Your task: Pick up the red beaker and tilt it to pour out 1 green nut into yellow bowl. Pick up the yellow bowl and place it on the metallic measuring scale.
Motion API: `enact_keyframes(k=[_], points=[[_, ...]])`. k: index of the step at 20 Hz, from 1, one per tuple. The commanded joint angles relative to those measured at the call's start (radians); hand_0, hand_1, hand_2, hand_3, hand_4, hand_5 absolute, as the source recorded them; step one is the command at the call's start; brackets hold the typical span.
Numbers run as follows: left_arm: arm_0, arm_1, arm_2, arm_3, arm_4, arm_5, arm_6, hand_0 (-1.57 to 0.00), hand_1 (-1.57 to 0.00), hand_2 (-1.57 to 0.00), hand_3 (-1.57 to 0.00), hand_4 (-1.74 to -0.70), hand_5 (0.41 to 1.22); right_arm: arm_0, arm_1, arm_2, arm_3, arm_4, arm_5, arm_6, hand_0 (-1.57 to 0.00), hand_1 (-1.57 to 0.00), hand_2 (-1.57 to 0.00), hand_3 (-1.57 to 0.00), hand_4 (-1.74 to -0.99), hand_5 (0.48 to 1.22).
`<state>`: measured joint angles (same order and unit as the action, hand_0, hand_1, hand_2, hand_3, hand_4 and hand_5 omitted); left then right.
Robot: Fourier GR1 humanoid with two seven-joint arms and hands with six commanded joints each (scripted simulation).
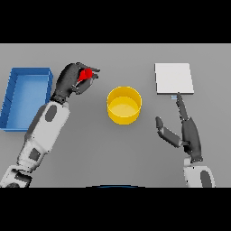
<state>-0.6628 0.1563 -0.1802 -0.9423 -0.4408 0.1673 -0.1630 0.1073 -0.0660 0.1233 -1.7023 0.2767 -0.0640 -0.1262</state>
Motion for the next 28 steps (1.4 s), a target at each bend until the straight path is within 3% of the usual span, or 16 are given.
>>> enact_keyframes(k=[1, 3, 4, 6, 8, 11, 13, 17, 20, 25, 28], points=[[0.004, 0.007, -0.021, -0.017, -0.016, -0.008, 0.016, -1.56, -1.56, -1.56, -1.55, -1.74, 1.127, 0.006, 0.005, 0.008, -0.006, 0.003, 0.002, -0.013, 0.00, 0.00, 0.00, 0.00, -1.092, 0.667], [0.015, 0.016, -0.054, -0.055, -0.034, -0.023, 0.043, -1.56, -1.56, -1.56, -1.55, -1.74, 1.128, 0.019, 0.005, 0.017, -0.017, 0.018, -0.002, -0.016, 0.00, 0.00, 0.00, 0.00, -1.092, 0.665], [0.019, 0.016, -0.068, -0.075, -0.039, -0.030, 0.057, -1.56, -1.56, -1.56, -1.55, -1.74, 1.136, 0.012, 0.006, 0.011, -0.011, 0.013, -0.002, 0.013, 0.00, 0.00, 0.00, 0.00, -1.092, 0.664], [-0.015, 0.042, -0.125, -0.079, -0.103, -0.058, 0.104, -1.56, -1.56, -1.56, -1.56, -1.74, 1.149, 0.011, -0.001, 0.005, -0.008, -0.002, 0.009, -0.006, 0.00, 0.00, 0.00, 0.00, -1.096, 0.670], [-0.067, 0.073, -0.200, -0.077, -0.186, -0.101, 0.155, -1.57, -1.57, -1.57, -1.56, -1.74, 1.153, 0.001, 0.010, 0.011, -0.003, -0.003, 0.009, -0.012, 0.00, 0.00, 0.00, 0.00, -1.069, 0.685], [-0.157, 0.112, -0.309, -0.051, -0.292, -0.194, 0.176, -1.57, -1.57, -1.57, -1.57, -1.74, 1.186, -0.004, 0.012, 0.017, 0.000, 0.018, -0.002, -0.004, 0.00, 0.00, 0.00, 0.00, -1.054, 0.691], [-0.208, 0.122, -0.380, -0.020, -0.352, -0.250, 0.166, -1.57, -1.57, -1.57, -1.57, -1.74, 1.199, 0.015, 0.015, 0.023, -0.013, 0.019, -0.001, -0.021, 0.00, 0.00, 0.00, 0.00, -1.068, 0.689], [-0.324, 0.116, -0.494, 0.055, -0.476, -0.370, 0.171, -1.57, -1.57, -1.57, -1.57, -1.58, 1.212, 0.012, 0.012, 0.019, -0.019, 0.001, 0.012, -0.019, 0.00, 0.00, 0.00, 0.00, -1.063, 0.681], [-0.385, 0.102, -0.556, 0.106, -0.541, -0.417, 0.147, -1.57, -1.57, -1.57, -1.57, -1.66, 1.216, 0.007, 0.011, 0.016, -0.011, -0.006, 0.020, 0.005, 0.00, 0.00, 0.00, 0.00, -1.056, 0.672], [-0.463, 0.088, -0.676, 0.173, -0.666, -0.463, 0.131, -1.57, -1.57, -1.57, -1.57, -1.71, 1.219, 0.026, 0.011, 0.023, -0.007, -0.014, 0.035, -0.027, 0.00, 0.00, 0.00, 0.00, -1.064, 0.690], [-0.501, 0.089, -0.715, 0.199, -0.710, -0.467, 0.113, -1.57, -1.57, -1.57, -1.57, -1.73, 1.220, 0.023, 0.016, 0.029, -0.020, -0.004, 0.029, -0.012, 0.00, 0.00, 0.00, 0.00, -1.060, 0.700]])
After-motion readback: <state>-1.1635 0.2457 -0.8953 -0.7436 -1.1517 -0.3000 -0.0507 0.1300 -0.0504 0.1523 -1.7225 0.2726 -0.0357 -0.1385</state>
